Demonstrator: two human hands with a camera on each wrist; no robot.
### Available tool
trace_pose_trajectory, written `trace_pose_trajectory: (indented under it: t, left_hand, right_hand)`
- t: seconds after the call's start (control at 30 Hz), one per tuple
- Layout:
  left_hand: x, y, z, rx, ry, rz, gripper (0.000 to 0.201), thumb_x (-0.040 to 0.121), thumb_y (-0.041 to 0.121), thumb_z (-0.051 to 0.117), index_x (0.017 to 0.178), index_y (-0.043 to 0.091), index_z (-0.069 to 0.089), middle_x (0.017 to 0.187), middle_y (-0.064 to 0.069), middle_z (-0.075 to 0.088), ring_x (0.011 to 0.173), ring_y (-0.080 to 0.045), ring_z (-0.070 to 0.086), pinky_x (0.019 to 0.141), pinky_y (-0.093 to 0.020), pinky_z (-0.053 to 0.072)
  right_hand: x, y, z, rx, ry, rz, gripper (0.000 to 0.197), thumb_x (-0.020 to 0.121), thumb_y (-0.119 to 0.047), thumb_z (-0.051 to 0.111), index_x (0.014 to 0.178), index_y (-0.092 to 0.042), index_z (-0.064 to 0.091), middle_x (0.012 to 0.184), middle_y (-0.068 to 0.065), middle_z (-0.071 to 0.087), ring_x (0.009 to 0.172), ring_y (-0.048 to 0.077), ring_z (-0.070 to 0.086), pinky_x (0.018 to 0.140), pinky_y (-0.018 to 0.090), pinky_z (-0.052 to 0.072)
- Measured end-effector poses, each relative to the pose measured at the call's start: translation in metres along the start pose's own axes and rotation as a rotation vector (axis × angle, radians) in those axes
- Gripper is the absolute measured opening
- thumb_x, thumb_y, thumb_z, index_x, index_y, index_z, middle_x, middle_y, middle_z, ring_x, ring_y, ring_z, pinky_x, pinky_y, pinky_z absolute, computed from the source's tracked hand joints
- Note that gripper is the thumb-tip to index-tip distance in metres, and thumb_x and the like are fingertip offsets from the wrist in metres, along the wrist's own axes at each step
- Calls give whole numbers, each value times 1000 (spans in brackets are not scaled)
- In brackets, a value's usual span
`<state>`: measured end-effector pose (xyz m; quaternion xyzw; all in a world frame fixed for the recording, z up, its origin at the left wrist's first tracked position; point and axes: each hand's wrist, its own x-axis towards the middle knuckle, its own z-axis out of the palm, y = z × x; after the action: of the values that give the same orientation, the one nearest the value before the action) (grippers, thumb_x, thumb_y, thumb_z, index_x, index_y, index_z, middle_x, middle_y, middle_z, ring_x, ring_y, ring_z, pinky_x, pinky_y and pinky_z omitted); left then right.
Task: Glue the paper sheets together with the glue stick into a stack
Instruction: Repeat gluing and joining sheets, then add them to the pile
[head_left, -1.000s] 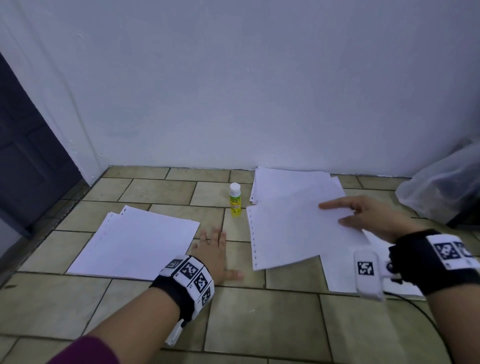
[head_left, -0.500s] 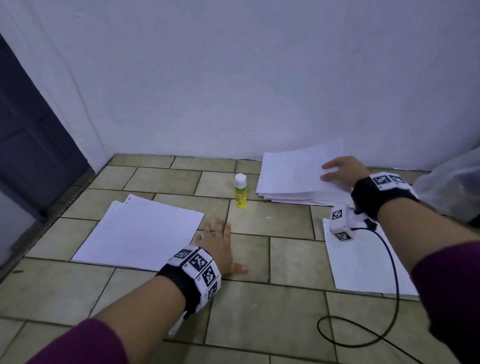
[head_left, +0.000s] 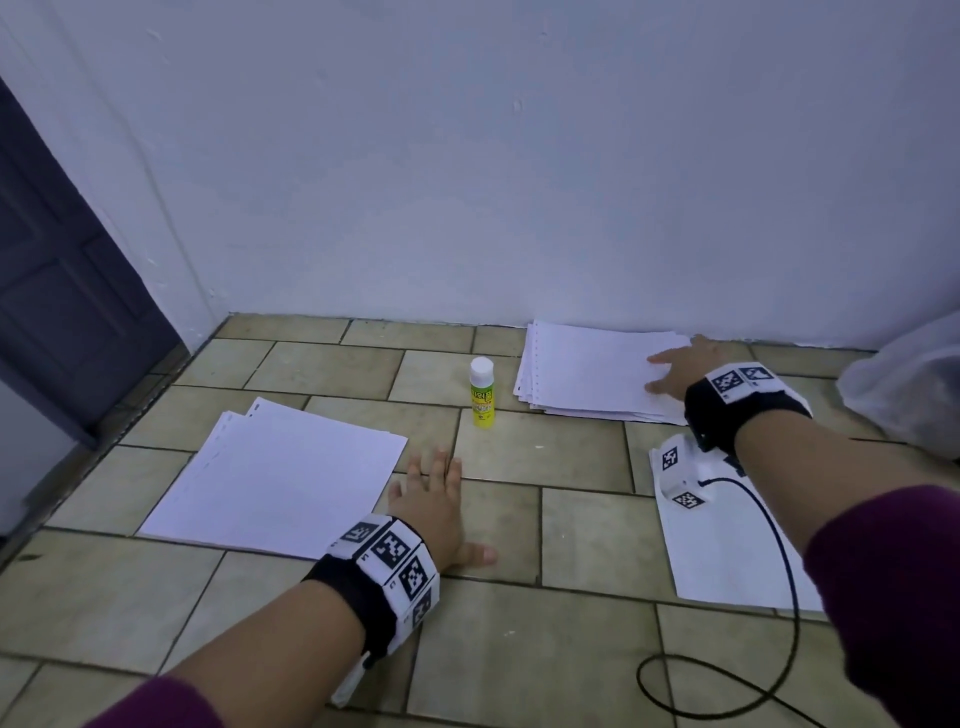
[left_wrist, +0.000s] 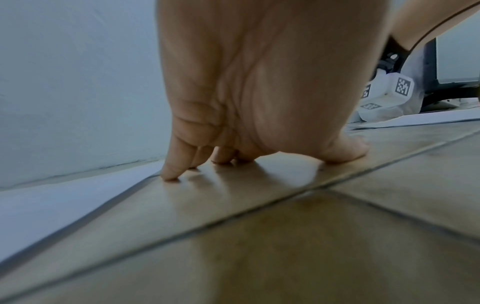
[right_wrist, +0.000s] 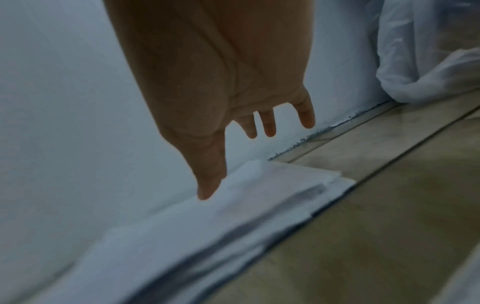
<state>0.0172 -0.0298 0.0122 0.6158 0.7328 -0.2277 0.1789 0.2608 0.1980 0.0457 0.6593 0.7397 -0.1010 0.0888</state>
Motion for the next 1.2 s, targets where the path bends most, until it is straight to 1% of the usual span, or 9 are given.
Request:
trace_pose_trajectory:
  t: [0.13, 0.3, 0.47, 0.6, 0.67, 0.77, 0.9, 1.0, 1.2]
  left_hand:
    - [1, -2, 2, -15, 25, 10, 114, 81, 74, 45, 149, 9, -20, 157, -10, -25, 146, -37, -15, 119, -48, 11]
    - [-5, -2, -8, 29, 75, 55, 110, 83, 73, 44, 152, 5, -9, 160, -14, -10, 146, -40, -1, 116, -46, 22]
    - [-6, -42, -30, -352, 193, 258, 96, 70, 91, 35, 130, 19, 56, 135, 3, 52, 128, -22, 44, 107, -39, 37]
    - [-10, -78, -29, -187, 237, -81, 89, 82, 64, 58, 149, 15, 26, 156, -2, 21, 147, -27, 8, 115, -46, 21]
    - [-14, -88, -26, -96, 131, -239, 96, 77, 67, 62, 145, 9, 28, 150, -8, 30, 142, -31, 22, 112, -45, 25]
    - [-10, -99, -11, -97, 92, -216, 81, 72, 65, 69, 130, 13, 48, 124, 0, 57, 115, -17, 55, 94, -26, 42]
    - [-18, -104, -12, -94, 165, -214, 78, 79, 63, 63, 137, 15, 42, 136, 1, 51, 124, -15, 49, 101, -25, 37]
    - [-23, -109, -15, -66, 175, -187, 73, 88, 57, 56, 145, 17, 33, 145, 1, 42, 133, -15, 41, 107, -26, 31]
    - [-29, -114, -12, -35, 89, -149, 94, 87, 60, 56, 153, 16, 6, 157, 1, 24, 142, -17, 27, 113, -27, 24]
  right_hand:
    - [-52, 1, -12, 67, -116, -104, 90, 87, -49, 61, 153, -13, 12, 159, 7, 17, 145, 23, 19, 117, 34, 19]
    - [-132, 6, 15, -46, -306, -196, 102, 86, -44, 65, 152, -11, -6, 160, 11, -6, 148, 26, -5, 117, 37, 14]
    - [-150, 9, 48, -75, -396, -195, 105, 90, -42, 60, 148, -7, -20, 156, 16, -23, 146, 32, -14, 118, 40, 10]
    - [-152, 11, 48, -19, -369, -194, 106, 89, -42, 61, 148, -9, -20, 156, 15, -23, 146, 30, -13, 117, 38, 11]
    - [-153, 12, 49, 13, -348, -188, 106, 89, -43, 61, 149, -10, -20, 157, 14, -22, 147, 29, -12, 117, 38, 12]
    - [-157, 13, 49, 89, -296, -183, 107, 87, -43, 64, 150, -10, -16, 158, 12, -17, 148, 26, -7, 117, 35, 13]
    - [-156, 16, 47, 219, -238, -172, 89, 76, -38, 77, 139, -11, 21, 143, 6, 33, 123, 18, 40, 89, 20, 38]
    - [-155, 20, 46, 230, -213, -190, 64, 73, -40, 79, 114, -23, 34, 123, -2, 44, 101, 12, 44, 64, 11, 32]
    - [-154, 26, 50, 211, -186, -235, 68, 65, -40, 84, 111, -28, 36, 115, -8, 43, 103, 12, 42, 75, 20, 36]
